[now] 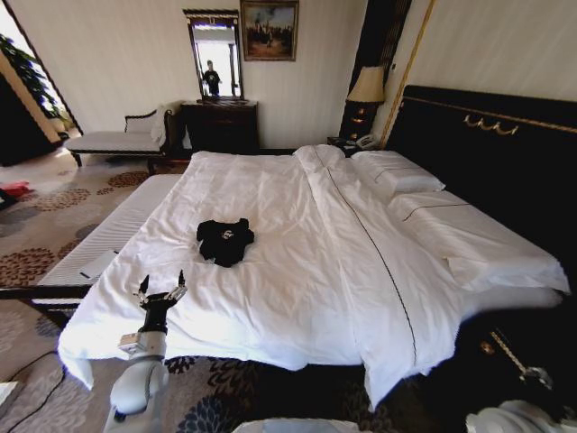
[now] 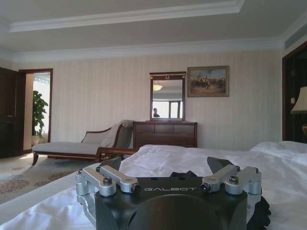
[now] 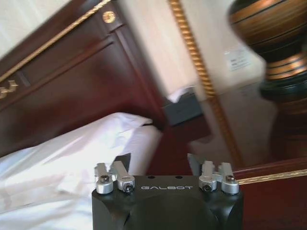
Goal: Fold the clothes on the bed.
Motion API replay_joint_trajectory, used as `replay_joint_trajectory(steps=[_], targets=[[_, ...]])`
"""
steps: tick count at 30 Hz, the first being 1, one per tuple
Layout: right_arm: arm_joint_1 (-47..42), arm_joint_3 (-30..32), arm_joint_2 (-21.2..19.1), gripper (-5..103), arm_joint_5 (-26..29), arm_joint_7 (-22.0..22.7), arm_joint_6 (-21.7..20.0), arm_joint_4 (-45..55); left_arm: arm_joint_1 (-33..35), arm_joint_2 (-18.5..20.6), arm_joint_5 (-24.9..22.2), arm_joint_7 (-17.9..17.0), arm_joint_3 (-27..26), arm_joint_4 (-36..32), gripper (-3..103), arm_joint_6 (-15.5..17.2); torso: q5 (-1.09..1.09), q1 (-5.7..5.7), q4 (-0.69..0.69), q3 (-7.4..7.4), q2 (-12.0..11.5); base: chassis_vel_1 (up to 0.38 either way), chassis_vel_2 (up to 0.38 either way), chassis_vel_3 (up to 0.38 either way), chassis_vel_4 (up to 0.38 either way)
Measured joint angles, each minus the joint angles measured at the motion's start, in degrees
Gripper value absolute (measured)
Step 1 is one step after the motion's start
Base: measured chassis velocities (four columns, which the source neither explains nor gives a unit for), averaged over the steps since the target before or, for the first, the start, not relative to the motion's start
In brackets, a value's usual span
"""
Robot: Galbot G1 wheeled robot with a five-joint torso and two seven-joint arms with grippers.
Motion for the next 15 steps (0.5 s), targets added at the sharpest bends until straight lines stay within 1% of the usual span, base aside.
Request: replay_joint_trajectory(steps=[2,3,4,5,6,8,9,10,12,13,14,15], targets=[[0.6,-0.6,-0.4,69,-0.3,-0.4,-0.2,0.0,0.3,-0.1,0.2,0.0,-0.1,-0.4,100,0.1,0.01,0.0,0.0,0.0,0.0,0.0,0.0,0.0,0.0],[1.6,-1.7,-1.2,69,-1.2,-1.4,-0.2,-0.2,0.7,-0.3,0.4,0.0,-0.3,-1.1,100,0.2,0.02,0.0,0.0,0.0,0.0,0.0,0.0,0.0,0.0],[2.7,-2.7,-1.9,80,-2.3,-2.6,-0.2,-0.6,1.2,-0.4,0.5,0.0,-0.4,-1.7,100,0.3,0.01,0.0,0.01,0.0,0.0,0.0,0.0,0.0,0.0],[3.7,-3.9,-2.6,85,-3.6,-4.0,-0.2,-1.0,1.7,-0.4,0.6,0.0,-0.7,-2.3,100,0.4,0.02,0.0,0.01,0.0,0.0,0.0,0.0,0.0,0.0],[4.6,-4.9,-3.3,85,-4.7,-5.4,-0.2,-1.4,2.1,-0.4,0.6,-0.1,-0.9,-2.9,100,0.5,0.03,0.0,0.02,0.0,0.0,0.0,0.0,0.0,0.0],[7.2,-7.5,-5.1,95,-7.8,-9.8,-0.2,-2.0,3.3,-0.3,0.5,-0.4,-1.6,-4.5,100,0.8,0.02,0.0,0.02,0.0,0.0,0.0,0.0,0.0,0.0],[7.2,-7.5,-5.1,95,-7.8,-9.8,-0.2,-2.0,3.3,-0.3,0.5,-0.4,-1.6,-4.5,100,0.8,0.02,0.0,0.02,0.0,0.0,0.0,0.0,0.0,0.0],[8.3,-8.8,-5.9,98,-9.0,-11.9,-0.2,-2.1,3.9,-0.3,0.3,-0.5,-2.0,-5.4,100,1.0,0.02,0.0,0.02,0.0,0.0,0.0,0.0,0.0,0.0],[10.0,-11.0,-7.2,100,-11.0,-16.1,-0.2,-2.2,5.0,-0.2,0.1,-0.6,-2.6,-7.1,100,1.4,0.02,0.0,0.03,0.0,0.0,0.0,0.0,0.0,0.0],[11.1,-12.7,-8.1,100,-12.5,-19.4,-0.1,-2.2,5.9,-0.3,0.1,-0.7,-2.9,-8.4,100,1.6,0.01,0.01,0.02,0.01,0.0,0.0,0.0,0.0,0.0],[11.1,-12.7,-8.1,100,-12.5,-19.4,-0.1,-2.2,5.9,-0.3,0.1,-0.7,-2.9,-8.4,100,1.6,0.01,0.01,0.02,0.01,0.0,0.0,0.0,0.0,0.0],[11.7,-13.8,-8.5,100,-13.4,-22.0,0.0,-2.2,6.6,-0.3,0.1,-0.7,-3.1,-9.4,100,1.6,0.01,0.01,0.02,0.0,0.0,0.0,0.0,0.0,0.0]])
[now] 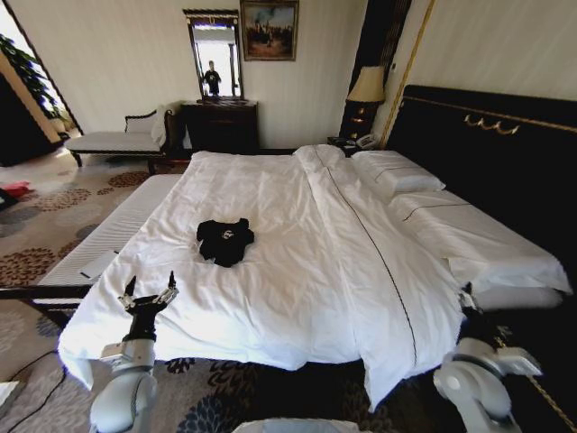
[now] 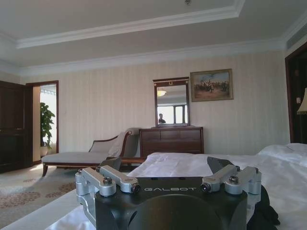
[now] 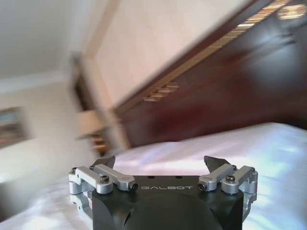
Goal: Fold the clothes on the bed.
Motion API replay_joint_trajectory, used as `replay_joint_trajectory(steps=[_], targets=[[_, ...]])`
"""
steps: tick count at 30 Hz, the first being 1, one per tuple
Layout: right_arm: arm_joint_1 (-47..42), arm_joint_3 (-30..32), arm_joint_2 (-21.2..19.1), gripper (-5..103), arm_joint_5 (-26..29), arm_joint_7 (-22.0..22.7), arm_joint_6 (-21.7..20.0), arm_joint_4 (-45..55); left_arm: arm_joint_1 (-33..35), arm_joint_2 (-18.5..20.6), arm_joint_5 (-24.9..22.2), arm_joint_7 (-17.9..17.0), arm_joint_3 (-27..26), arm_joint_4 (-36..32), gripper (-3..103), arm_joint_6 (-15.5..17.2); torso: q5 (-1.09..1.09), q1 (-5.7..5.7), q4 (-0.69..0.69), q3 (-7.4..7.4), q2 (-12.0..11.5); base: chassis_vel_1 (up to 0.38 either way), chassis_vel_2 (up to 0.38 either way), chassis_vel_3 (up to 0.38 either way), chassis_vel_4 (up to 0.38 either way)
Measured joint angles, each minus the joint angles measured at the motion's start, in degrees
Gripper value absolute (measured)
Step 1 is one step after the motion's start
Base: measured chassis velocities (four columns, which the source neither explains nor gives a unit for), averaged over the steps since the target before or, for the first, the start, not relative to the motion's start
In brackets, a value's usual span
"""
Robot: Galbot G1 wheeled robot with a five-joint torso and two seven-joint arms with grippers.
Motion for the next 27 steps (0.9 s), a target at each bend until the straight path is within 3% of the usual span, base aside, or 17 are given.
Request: replay_joint_trajectory(steps=[2,3,6,7,11,14,19,23,27], targets=[[0.6,-1.9,-0.6,100,-2.3,-5.2,0.4,0.0,1.1,-0.1,0.1,0.0,-0.2,-1.3,100,0.0,0.01,0.0,0.0,0.0,0.0,0.0,0.0,0.0,0.0],[0.6,-1.9,-0.6,100,-2.3,-5.2,0.4,0.0,1.1,-0.1,0.1,0.0,-0.2,-1.3,100,0.0,0.01,0.0,0.0,0.0,0.0,0.0,0.0,0.0,0.0],[1.4,-4.9,-0.8,100,-10.0,-15.0,3.9,-1.5,3.0,-0.3,0.9,0.0,-0.5,-2.8,100,-0.2,0.01,0.0,-0.01,0.0,0.0,0.0,0.0,0.0,0.0],[1.4,-4.9,-0.8,100,-10.0,-15.0,3.9,-1.5,3.0,-0.3,0.9,0.0,-0.5,-2.8,100,-0.2,0.01,0.0,-0.01,0.0,0.0,0.0,0.0,0.0,0.0],[1.5,-5.1,-0.4,100,-21.5,-24.4,10.8,-4.2,3.5,-0.3,1.6,0.0,0.0,-3.1,100,-0.6,0.01,0.0,-0.03,0.0,0.0,0.0,0.0,0.0,0.0],[1.1,-4.9,-1.1,100,-24.2,-26.8,11.6,-4.3,3.7,-0.2,1.8,0.0,0.1,-3.4,100,-0.6,0.01,0.0,-0.02,0.0,0.0,0.0,0.0,0.0,0.0],[-0.7,-5.3,-4.2,100,-24.5,-27.1,6.6,-2.4,4.1,-0.3,2.5,0.0,0.5,-4.1,100,-0.8,0.0,0.0,-0.02,0.0,0.0,0.0,0.0,0.0,0.0],[-2.4,-5.8,-6.0,100,-21.9,-22.9,-1.4,1.4,4.4,-0.4,2.8,0.3,1.2,-4.4,100,-1.4,0.01,0.0,-0.01,0.0,0.0,0.0,0.0,0.0,0.0],[-3.0,-5.9,-6.4,100,-19.8,-21.0,-6.0,4.0,4.4,-0.3,2.7,0.8,1.8,-4.2,100,-1.7,0.0,0.0,-0.02,0.0,0.0,0.0,0.0,0.0,0.0]])
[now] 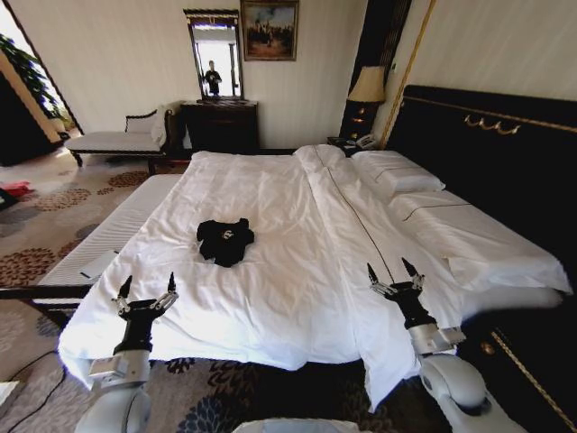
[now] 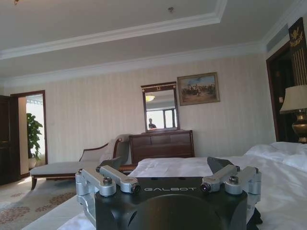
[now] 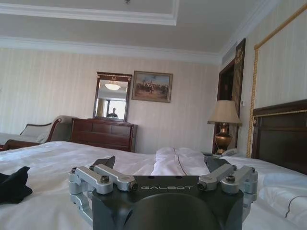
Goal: Fold the clothes on the bed.
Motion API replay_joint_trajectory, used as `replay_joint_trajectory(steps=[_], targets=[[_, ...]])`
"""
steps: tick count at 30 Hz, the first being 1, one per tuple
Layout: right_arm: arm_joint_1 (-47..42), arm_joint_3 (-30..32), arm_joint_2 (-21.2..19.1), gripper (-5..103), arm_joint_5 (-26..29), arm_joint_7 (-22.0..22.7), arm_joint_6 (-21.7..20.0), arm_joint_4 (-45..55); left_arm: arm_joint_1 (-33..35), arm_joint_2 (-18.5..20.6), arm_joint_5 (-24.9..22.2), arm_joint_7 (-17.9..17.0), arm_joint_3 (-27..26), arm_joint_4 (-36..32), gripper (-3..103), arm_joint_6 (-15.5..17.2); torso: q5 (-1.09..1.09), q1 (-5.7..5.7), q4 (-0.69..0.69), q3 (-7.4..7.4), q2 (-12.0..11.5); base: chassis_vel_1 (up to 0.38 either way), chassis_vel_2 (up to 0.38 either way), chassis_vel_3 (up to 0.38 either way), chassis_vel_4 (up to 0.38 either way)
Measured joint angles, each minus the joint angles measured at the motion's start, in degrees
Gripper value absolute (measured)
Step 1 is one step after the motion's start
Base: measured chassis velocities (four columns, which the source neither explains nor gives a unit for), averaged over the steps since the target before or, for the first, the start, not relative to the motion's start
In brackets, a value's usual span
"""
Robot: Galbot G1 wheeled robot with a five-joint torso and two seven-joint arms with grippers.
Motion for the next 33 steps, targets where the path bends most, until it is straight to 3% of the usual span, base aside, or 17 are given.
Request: replay_joint_trajectory(steps=[5,8,13,33], targets=[[1.1,-0.2,-0.4,100,1.3,0.4,-0.4,0.2,0.5,-0.8,-0.1,0.4,0.9,-0.7,100,-0.1,0.0,0.0,0.01,0.0,0.0,0.0,0.0,0.0,0.0],[2.2,-0.5,-0.5,100,2.5,1.6,2.9,-1.6,0.8,-1.2,-0.1,0.7,1.4,-0.9,100,-0.1,0.02,0.0,0.01,0.0,0.0,0.0,0.0,0.0,0.0],[2.2,0.0,-0.4,100,1.8,0.6,4.9,-1.8,0.5,-1.1,-0.7,0.7,1.2,-0.9,100,-0.1,0.0,0.0,0.01,0.0,0.0,0.0,0.0,0.0,0.0],[2.2,0.3,1.3,100,0.4,-0.2,6.6,-2.9,1.3,-1.8,1.3,0.5,1.2,-2.0,100,-0.2,0.0,0.0,0.01,0.0,0.0,0.0,0.0,0.0,0.0]])
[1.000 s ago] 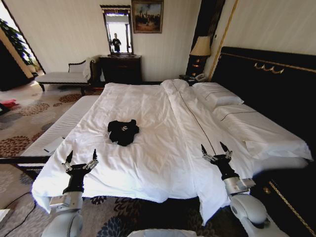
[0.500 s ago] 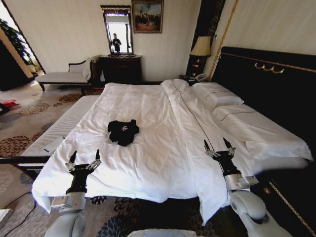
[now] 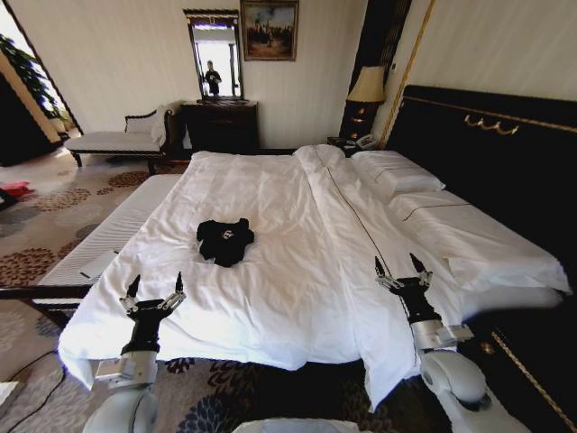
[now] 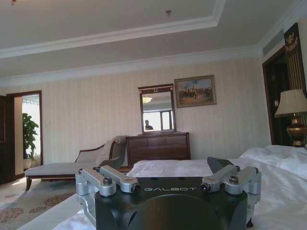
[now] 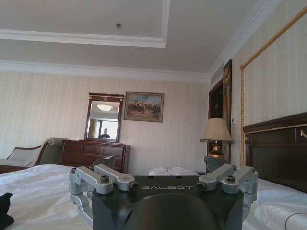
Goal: Fold the clothes on the bed.
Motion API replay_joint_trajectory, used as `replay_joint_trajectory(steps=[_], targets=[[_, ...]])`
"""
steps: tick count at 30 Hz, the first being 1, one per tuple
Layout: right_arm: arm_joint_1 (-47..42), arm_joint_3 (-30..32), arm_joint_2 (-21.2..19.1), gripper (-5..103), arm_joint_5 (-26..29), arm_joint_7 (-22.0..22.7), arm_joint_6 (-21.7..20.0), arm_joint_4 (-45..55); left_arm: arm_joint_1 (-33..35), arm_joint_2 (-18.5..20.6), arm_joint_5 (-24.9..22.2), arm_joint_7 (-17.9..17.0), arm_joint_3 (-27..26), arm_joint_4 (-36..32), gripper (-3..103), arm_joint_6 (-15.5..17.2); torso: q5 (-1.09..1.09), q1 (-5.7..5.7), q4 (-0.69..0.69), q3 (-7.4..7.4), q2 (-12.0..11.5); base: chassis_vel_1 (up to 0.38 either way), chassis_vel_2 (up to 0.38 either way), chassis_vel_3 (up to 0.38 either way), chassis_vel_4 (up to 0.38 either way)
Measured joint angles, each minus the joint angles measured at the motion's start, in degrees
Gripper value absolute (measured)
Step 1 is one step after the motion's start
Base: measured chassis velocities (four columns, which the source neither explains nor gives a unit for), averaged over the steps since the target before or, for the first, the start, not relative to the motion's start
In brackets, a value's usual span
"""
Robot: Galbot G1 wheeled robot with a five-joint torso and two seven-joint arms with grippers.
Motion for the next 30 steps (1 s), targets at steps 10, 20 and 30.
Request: replay_joint_trajectory(steps=[10,20,30], targets=[[-1.0,-0.2,3.8,100,-2.0,0.3,0.7,0.5,0.6,0.4,0.4,-0.1,0.1,-0.1,100,-0.8,0.01,0.0,0.0,0.0,0.0,0.0,0.0,0.0,0.0],[-1.1,-0.2,6.2,100,-3.3,0.6,1.3,-1.6,-0.8,0.9,1.3,-0.1,0.6,1.9,100,-1.0,0.0,0.0,-0.01,0.0,0.0,0.131,0.123,-0.134,-0.143],[0.0,-0.5,6.2,100,-3.8,0.6,1.6,-3.2,-0.7,0.9,1.1,-0.1,0.2,1.8,100,-1.1,-0.03,-0.01,-0.01,-0.01,0.0,0.243,0.257,-0.239,-0.243]])
